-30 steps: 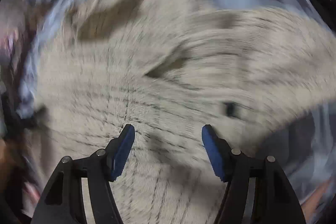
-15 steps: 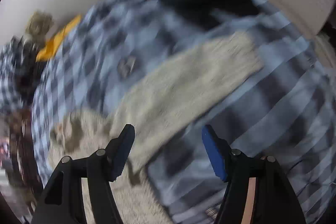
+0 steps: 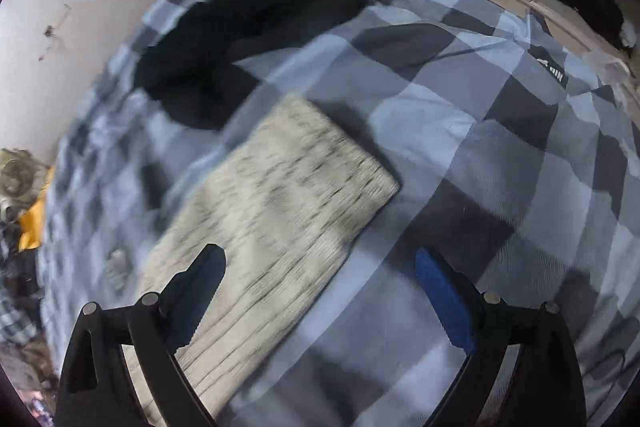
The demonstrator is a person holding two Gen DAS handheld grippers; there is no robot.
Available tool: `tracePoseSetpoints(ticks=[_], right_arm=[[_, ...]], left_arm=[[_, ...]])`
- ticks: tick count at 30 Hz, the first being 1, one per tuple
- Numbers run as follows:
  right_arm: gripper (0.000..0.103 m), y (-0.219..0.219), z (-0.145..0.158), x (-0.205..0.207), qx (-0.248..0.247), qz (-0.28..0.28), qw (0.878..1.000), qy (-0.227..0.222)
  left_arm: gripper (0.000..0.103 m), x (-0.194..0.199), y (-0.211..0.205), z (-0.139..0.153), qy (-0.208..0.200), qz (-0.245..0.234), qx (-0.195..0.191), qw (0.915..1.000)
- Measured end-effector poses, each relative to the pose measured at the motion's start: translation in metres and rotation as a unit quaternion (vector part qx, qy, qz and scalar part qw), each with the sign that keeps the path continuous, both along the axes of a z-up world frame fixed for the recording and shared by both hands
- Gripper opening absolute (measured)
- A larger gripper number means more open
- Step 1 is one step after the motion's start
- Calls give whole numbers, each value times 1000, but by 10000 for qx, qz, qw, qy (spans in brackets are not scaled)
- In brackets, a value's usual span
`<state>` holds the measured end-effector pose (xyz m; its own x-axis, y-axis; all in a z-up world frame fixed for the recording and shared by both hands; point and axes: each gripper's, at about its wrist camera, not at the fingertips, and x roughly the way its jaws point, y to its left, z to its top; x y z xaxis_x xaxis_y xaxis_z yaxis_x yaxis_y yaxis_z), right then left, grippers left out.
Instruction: Fold small clothes
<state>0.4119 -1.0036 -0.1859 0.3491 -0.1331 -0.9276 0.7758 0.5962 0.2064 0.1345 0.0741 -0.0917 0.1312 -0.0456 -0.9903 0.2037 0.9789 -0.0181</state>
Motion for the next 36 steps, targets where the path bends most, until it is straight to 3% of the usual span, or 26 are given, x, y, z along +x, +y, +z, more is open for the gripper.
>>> tracePoseSetpoints(ticks=[4, 6, 7, 8, 10, 11, 15, 17, 25, 28, 33, 36], right_arm=[[94, 1, -5, 26, -471, 485, 9976, 160], [94, 9, -19, 42, -738, 786, 9925, 574], [89, 14, -26, 46, -818, 846, 9906, 704], [62, 19, -30, 48, -883, 923, 9889, 761], [30, 32, -29, 50, -1193, 1074, 9839, 781], [9, 38, -23, 48, -1314, 1170, 9822, 657], [7, 50, 28, 29, -1775, 1143, 9774, 132], [7, 49, 53, 13, -1705, 1075, 9794, -122], [7, 52, 146, -51, -1938, 1152, 9739, -260], [6, 70, 164, -62, -2215, 1311, 9663, -98], [6, 75, 168, -67, -2144, 1146, 9700, -44], [6, 85, 186, -66, -2160, 1186, 9687, -303]], left_arm=[[103, 15, -1, -10, 29, 56, 59, 10000], [103, 21, -1, -14, 83, 134, 45, 9999], [103, 22, -1, -14, 95, 175, 21, 9998], [103, 23, -1, -16, 125, 213, -36, 9997], [103, 22, -3, -18, 187, 191, -63, 9996], [103, 21, -4, -18, 206, 153, -37, 9997], [103, 12, -4, -12, 55, 26, 161, 9999], [103, 9, -1, -5, -36, 20, 133, 9999], [103, -7, 31, 35, -475, 348, -313, 9978], [103, -13, 43, 43, -511, 501, -447, 9964], [103, -21, 59, 49, -515, 689, -618, 9944], [103, -24, 61, 55, -536, 676, -728, 9936]])
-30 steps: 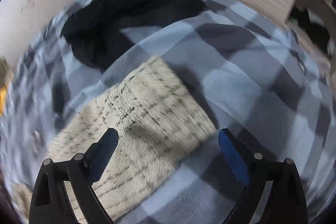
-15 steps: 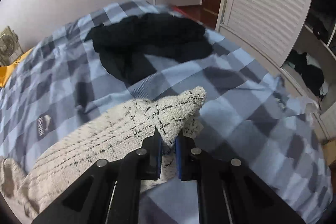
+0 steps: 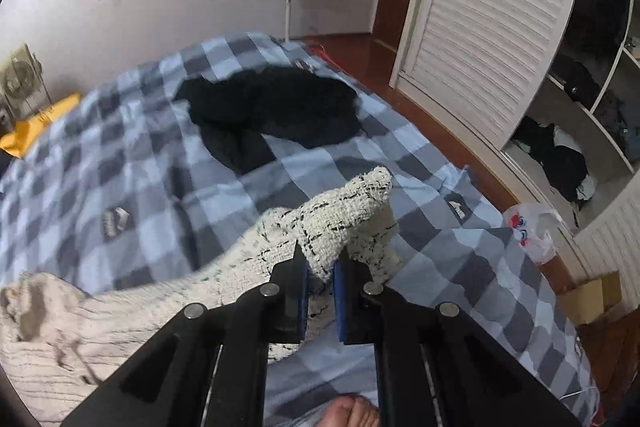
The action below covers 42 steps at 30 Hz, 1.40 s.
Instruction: Fold small clothes
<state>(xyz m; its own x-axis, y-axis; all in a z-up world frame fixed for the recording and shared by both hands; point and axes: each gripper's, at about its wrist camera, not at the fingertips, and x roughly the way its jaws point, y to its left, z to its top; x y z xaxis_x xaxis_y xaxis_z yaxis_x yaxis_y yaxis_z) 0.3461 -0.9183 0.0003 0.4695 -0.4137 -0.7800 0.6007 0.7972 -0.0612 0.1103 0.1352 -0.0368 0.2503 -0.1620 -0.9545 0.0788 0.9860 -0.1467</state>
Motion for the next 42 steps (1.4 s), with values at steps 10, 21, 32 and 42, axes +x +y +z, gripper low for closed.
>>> tracePoseSetpoints(ticks=[10, 21, 32, 42], right_arm=[[6, 172, 126, 21, -33, 2035, 9688, -1411], [15, 528, 56, 55, 2199, 4833, 8447, -674], [47, 510, -78, 35, 2901, 4728, 8169, 1579], [80, 321, -154, 65, 1148, 3429, 9027, 2330]], left_arm=[[103, -5, -2, 21, -205, -85, -503, 9985], [103, -4, 29, 58, -956, 542, -424, 9930], [103, 2, 40, 62, -1286, 666, -143, 9894], [103, 10, 15, 43, -1018, 465, 58, 9937]])
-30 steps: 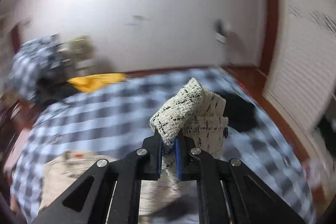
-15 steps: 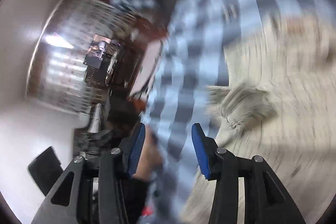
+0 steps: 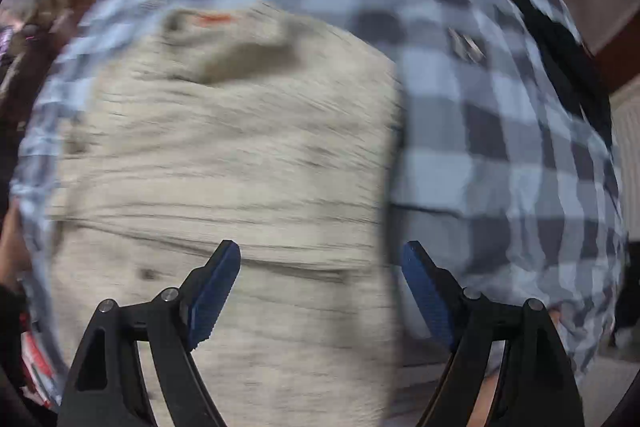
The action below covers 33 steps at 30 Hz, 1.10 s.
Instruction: Fold small clothes
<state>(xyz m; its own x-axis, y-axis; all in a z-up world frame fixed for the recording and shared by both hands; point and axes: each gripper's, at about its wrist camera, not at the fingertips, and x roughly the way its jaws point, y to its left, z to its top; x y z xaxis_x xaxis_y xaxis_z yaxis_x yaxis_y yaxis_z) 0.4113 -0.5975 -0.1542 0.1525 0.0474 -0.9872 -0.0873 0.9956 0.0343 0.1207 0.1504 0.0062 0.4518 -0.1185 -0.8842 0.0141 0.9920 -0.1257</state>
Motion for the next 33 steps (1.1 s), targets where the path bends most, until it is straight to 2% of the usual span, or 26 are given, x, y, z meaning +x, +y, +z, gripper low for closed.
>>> tracePoseSetpoints(ticks=[3, 6, 9, 11, 12, 14, 16, 17, 18, 19, 20, 21, 22, 23, 25, 26, 28, 29, 31, 33], right_arm=[[80, -4, -36, 0, 3, 221, 9989, 411], [80, 4, -59, 1, -581, 420, 9960, 531], [79, -12, -63, 7, -1113, 126, 9934, 247], [79, -36, -64, 9, -856, -335, 9956, 186], [79, -50, -67, 8, -575, -599, 9963, 220], [79, -72, -77, 6, -138, -1058, 9934, 420], [79, -92, -91, 0, 413, -1630, 9830, 742], [79, -102, -99, -3, 739, -1961, 9731, 954], [79, -114, -109, -9, 1193, -2328, 9574, 1223], [79, -125, -122, -15, 1658, -2668, 9362, 1574], [79, -133, -129, -20, 1961, -2867, 9209, 1766], [79, -140, -130, -25, 2223, -3013, 9093, 1817], [79, -142, -126, -27, 2346, -3011, 9070, 1780], [79, -140, -120, -25, 2299, -2902, 9130, 1716], [79, -124, -92, -19, 1800, -2456, 9447, 1214], [80, -109, -76, -16, 1726, -2171, 9564, 919], [80, -76, -47, -12, 2171, -1507, 9636, 413], [80, -61, -35, -10, 2227, -1271, 9664, 189], [80, -28, -16, -4, 1817, -976, 9778, -364], [80, -2, -19, 11, 1406, -832, 9851, -533]], left_arm=[[103, 4, -5, -6, 80, -25, 53, 10000], [103, 7, -13, -13, 175, -98, 175, 9996], [103, 10, -20, -18, 263, -180, 249, 9992], [103, 11, -26, -21, 298, -265, 284, 9988], [103, 11, -28, -22, 304, -296, 304, 9986], [103, 10, -33, -24, 320, -379, 375, 9981], [103, 11, -34, -25, 340, -440, 397, 9977], [103, 10, -35, -26, 355, -469, 395, 9975], [103, 10, -36, -26, 361, -488, 388, 9974], [103, 10, -36, -26, 362, -504, 377, 9974], [103, 9, -36, -25, 361, -522, 365, 9973], [103, 9, -36, -25, 357, -525, 362, 9973], [103, 9, -35, -25, 347, -522, 360, 9974], [103, 9, -34, -24, 337, -507, 354, 9975], [103, 9, -30, -24, 344, -464, 323, 9978], [103, 10, -28, -25, 363, -435, 295, 9980], [103, 11, -24, -26, 419, -373, 221, 9982], [103, 11, -22, -27, 453, -324, 153, 9983], [103, 11, -19, -28, 490, -262, 86, 9984], [103, 12, -18, -30, 533, -208, 59, 9983]])
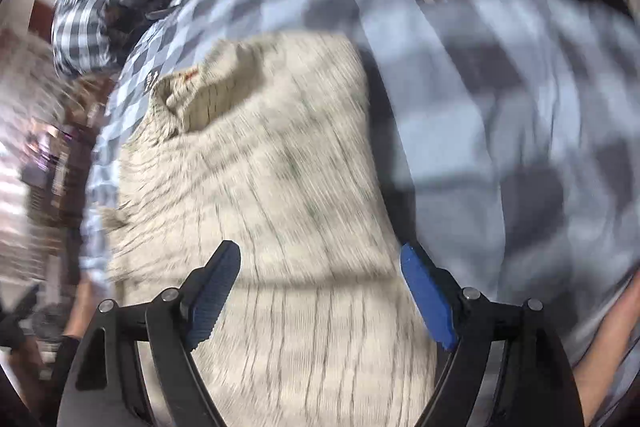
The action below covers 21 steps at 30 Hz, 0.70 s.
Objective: Fold small clothes
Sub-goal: 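Release the fabric and smooth the fold with the right gripper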
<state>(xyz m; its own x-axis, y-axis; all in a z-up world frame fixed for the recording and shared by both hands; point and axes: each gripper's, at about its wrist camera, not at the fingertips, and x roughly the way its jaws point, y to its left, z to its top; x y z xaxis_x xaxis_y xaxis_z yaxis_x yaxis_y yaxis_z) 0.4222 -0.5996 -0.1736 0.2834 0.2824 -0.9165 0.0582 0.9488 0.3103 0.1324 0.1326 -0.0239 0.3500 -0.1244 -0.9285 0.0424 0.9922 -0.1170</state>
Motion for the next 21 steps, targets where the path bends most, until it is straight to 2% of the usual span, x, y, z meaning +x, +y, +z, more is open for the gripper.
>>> tracePoseSetpoints(ticks=[1, 3, 6, 9, 12, 13, 17, 21], right_arm=[[80, 10, -10, 13, -195, 41, 9997, 136], [80, 2, -34, 36, -322, 106, 9984, 462], [80, -1, -53, 40, -741, 61, 9939, 818], [80, -24, -62, 42, -579, -379, 9942, 822], [80, -64, -67, 32, -527, -1181, 9869, 968], [80, -72, -66, 28, -482, -1297, 9853, 999], [80, -87, -59, 16, 346, -1192, 9870, 1025], [80, -99, -27, -3, 706, -1447, 9860, 432]], left_arm=[[103, 0, 0, -1, 16, 13, -6, 10000], [103, 0, -1, -1, 20, 6, 12, 10000], [103, -1, -3, -1, -20, -40, 107, 9999], [103, 0, -3, -3, -46, -106, 146, 9998], [103, 1, -3, -9, -9, -178, 214, 9996], [103, 1, -3, -12, 15, -195, 231, 9995], [103, 1, -7, -26, 242, -311, 276, 9988], [103, -2, -27, -45, 574, -647, 530, 9948]])
